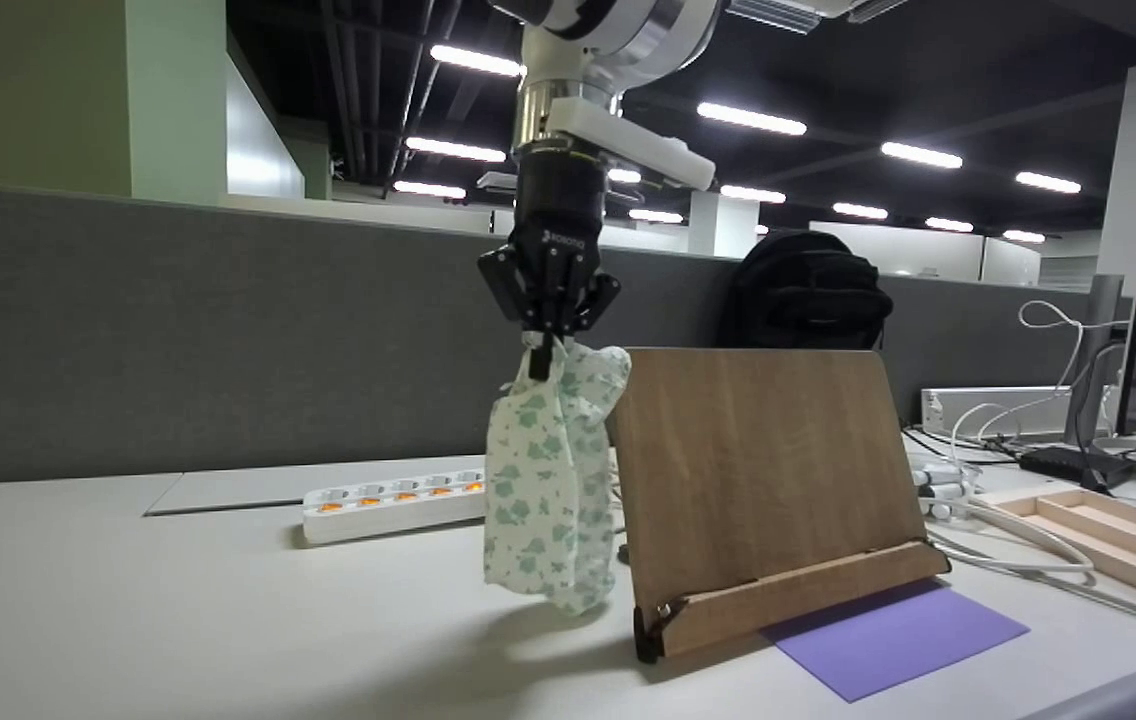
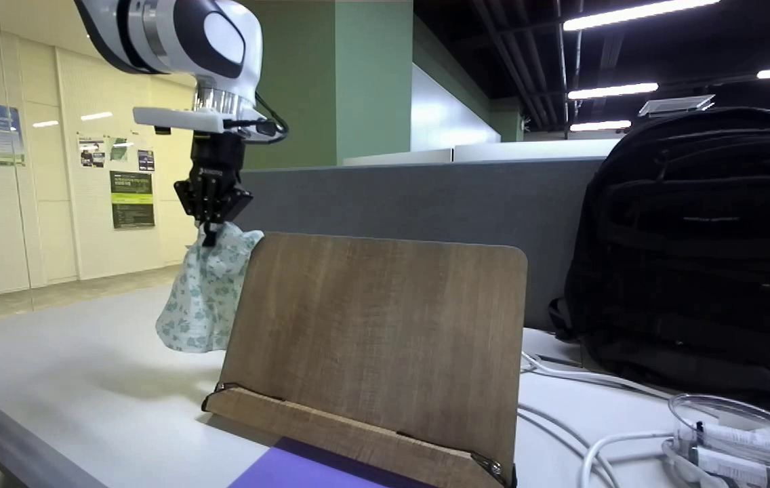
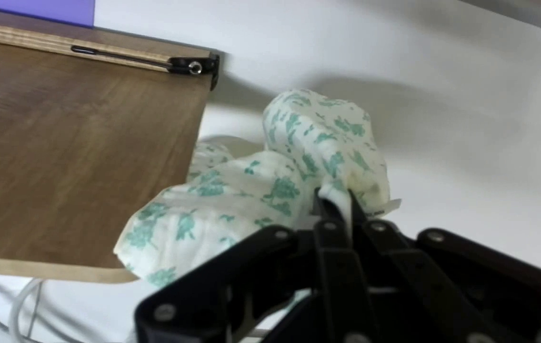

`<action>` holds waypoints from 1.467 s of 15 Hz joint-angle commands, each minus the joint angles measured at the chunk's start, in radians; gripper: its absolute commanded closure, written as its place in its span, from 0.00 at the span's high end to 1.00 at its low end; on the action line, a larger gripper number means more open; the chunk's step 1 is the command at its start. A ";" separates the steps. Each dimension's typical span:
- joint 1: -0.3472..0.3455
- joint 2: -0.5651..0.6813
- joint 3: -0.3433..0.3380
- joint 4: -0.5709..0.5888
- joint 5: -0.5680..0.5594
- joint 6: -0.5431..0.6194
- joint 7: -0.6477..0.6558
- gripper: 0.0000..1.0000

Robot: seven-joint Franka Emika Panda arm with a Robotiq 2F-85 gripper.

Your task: Remove the cloth from the wooden object.

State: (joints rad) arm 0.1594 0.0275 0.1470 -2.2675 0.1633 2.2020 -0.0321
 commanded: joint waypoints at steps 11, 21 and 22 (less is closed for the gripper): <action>0.064 0.195 0.079 0.110 -0.007 -0.040 -0.016 0.05; 0.107 0.340 0.065 0.149 -0.095 0.087 0.057 0.01; 0.121 0.362 0.057 0.152 -0.137 0.113 0.079 0.01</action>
State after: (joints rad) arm 0.2443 0.3190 0.2240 -2.1494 0.1155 2.2685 -0.0334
